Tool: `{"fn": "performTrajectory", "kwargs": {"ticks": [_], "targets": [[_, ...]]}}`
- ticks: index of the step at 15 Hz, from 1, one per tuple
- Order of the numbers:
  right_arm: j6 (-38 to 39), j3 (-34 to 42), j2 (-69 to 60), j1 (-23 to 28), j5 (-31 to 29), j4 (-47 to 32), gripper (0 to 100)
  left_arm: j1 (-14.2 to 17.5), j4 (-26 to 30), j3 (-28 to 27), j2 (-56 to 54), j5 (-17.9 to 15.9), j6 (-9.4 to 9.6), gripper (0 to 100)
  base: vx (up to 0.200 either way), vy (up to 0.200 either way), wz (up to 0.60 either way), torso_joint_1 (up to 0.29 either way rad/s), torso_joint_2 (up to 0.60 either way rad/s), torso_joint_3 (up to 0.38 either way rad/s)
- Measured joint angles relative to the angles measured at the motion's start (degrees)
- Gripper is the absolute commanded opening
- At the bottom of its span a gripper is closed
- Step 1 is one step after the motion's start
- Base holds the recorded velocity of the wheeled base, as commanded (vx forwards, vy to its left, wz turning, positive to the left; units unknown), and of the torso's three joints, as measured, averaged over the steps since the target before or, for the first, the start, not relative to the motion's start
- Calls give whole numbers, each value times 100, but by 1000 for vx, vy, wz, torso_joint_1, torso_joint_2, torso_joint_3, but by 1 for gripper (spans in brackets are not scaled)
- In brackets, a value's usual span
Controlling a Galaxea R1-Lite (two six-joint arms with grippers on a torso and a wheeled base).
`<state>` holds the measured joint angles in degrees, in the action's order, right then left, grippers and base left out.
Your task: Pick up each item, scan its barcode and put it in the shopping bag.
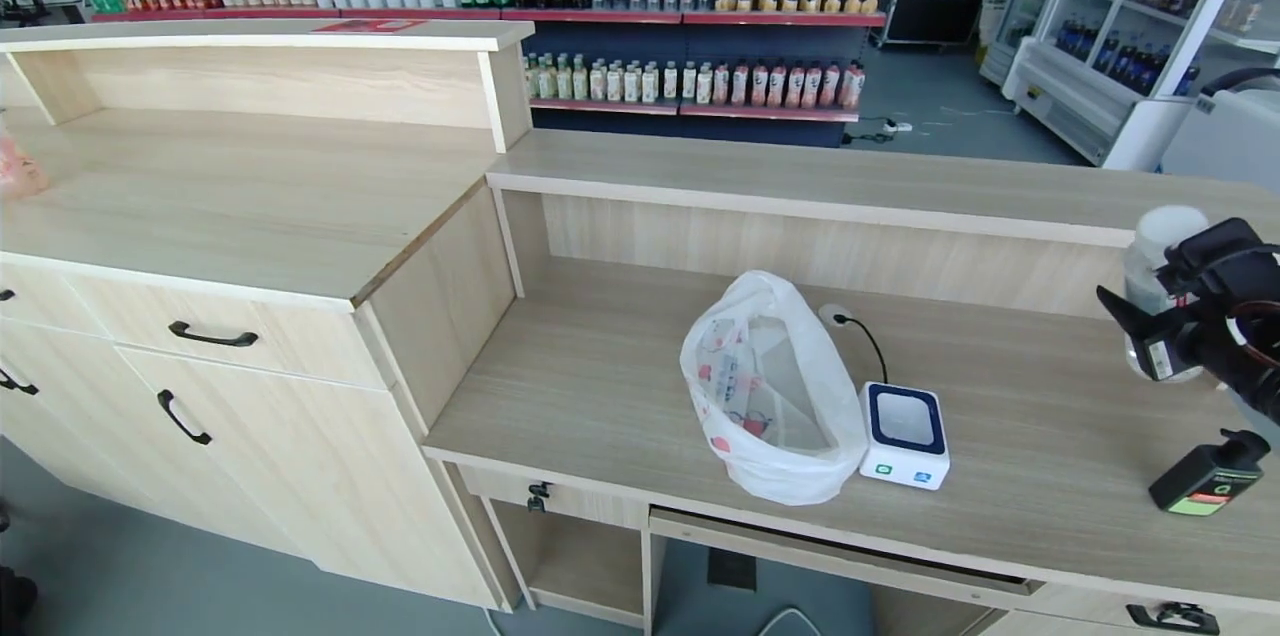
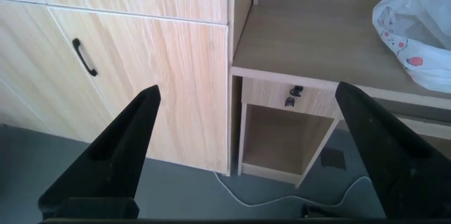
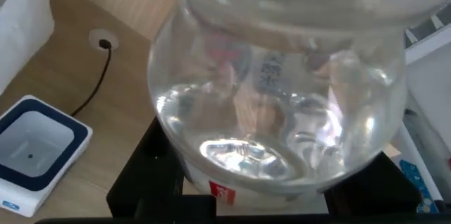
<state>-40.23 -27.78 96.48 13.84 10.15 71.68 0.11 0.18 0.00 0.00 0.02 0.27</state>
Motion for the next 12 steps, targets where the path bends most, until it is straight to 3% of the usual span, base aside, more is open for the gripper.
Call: {"fn": "performTrajectory", "kwargs": {"ticks": [2,7,12], "targets": [[-121,-83,553,20,568,536,0,-6,0,0,0,0,0,100,0,0,0,0,0,0],[-288,-463,1477,146,1896,657,0,-4,0,0,0,2,-2,100,0,0,0,0,0,0],[-318,-841,2125,143,2638,1079,0,-1,0,0,0,2,0,100,0,0,0,0,0,0]]}}
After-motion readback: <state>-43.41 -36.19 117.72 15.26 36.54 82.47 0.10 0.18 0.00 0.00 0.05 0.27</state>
